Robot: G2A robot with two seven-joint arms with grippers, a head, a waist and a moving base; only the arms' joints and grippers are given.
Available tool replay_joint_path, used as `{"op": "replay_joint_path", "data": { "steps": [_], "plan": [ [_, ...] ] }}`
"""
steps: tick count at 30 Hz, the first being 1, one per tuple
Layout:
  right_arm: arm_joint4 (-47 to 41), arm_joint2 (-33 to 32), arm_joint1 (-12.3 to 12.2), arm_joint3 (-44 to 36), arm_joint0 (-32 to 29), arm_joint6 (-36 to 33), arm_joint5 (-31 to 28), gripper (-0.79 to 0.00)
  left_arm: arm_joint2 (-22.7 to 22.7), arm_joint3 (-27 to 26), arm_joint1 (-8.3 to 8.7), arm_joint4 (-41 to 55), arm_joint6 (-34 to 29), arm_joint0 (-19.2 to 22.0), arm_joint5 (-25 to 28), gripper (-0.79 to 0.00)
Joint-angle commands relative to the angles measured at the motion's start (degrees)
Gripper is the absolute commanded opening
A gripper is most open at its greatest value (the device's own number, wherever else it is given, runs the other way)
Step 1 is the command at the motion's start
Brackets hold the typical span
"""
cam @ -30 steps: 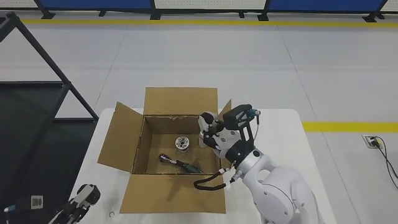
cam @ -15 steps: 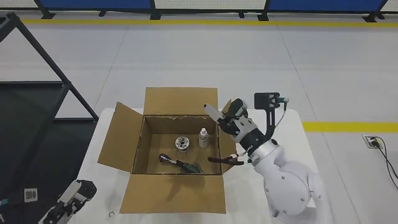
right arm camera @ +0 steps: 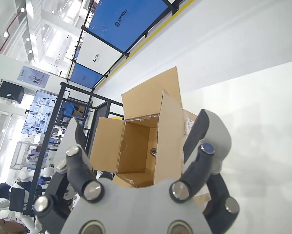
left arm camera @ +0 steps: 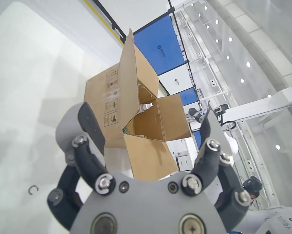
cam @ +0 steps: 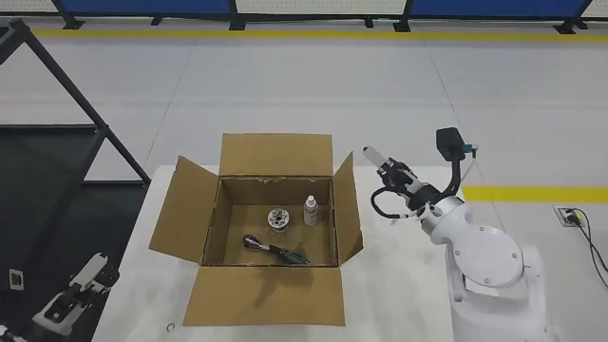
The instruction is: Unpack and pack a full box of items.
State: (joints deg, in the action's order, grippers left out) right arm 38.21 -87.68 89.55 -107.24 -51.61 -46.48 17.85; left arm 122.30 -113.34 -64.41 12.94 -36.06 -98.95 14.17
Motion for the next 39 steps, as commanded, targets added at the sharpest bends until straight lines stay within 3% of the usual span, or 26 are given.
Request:
{"op": "replay_joint_path", "data": {
  "steps": [1, 8, 15, 21, 25, 39],
  "plan": [
    [0.0, 0.0, 0.0, 0.0, 0.0, 0.0, 0.0, 0.0, -0.01, 0.0, 0.0, 0.12, 0.01, 0.0, 0.01, 0.0],
    [-3.57, -0.06, 0.02, 0.23, -0.84, -0.32, -0.06, 0.0, -1.97, 1.12, 0.0, 0.93, -0.29, 0.65, -1.39, 0.0],
    [-15.53, -2.72, -0.7, 4.6, 1.99, -11.18, 7.15, 0.0, -4.92, 3.06, 0.92, -3.06, -0.87, 8.28, -7.28, 0.0],
    [-20.63, -1.39, -1.39, 7.06, 2.71, -16.65, 7.48, 0.0, -10.14, 5.59, 1.75, -7.32, -5.18, 14.71, -9.79, 0.0],
    [-21.79, 1.16, -1.61, 7.18, 2.31, -16.1, 7.1, 0.0, -12.72, 6.05, 1.99, -6.36, -7.38, 17.03, -10.15, 0.0],
    [-26.05, 11.73, -1.35, 13.32, 4.73, -7.94, 2.66, 0.0, -18.86, 4.27, 2.41, -2.4, -11.51, 19.19, -11.44, 0.0]
  ]
}}
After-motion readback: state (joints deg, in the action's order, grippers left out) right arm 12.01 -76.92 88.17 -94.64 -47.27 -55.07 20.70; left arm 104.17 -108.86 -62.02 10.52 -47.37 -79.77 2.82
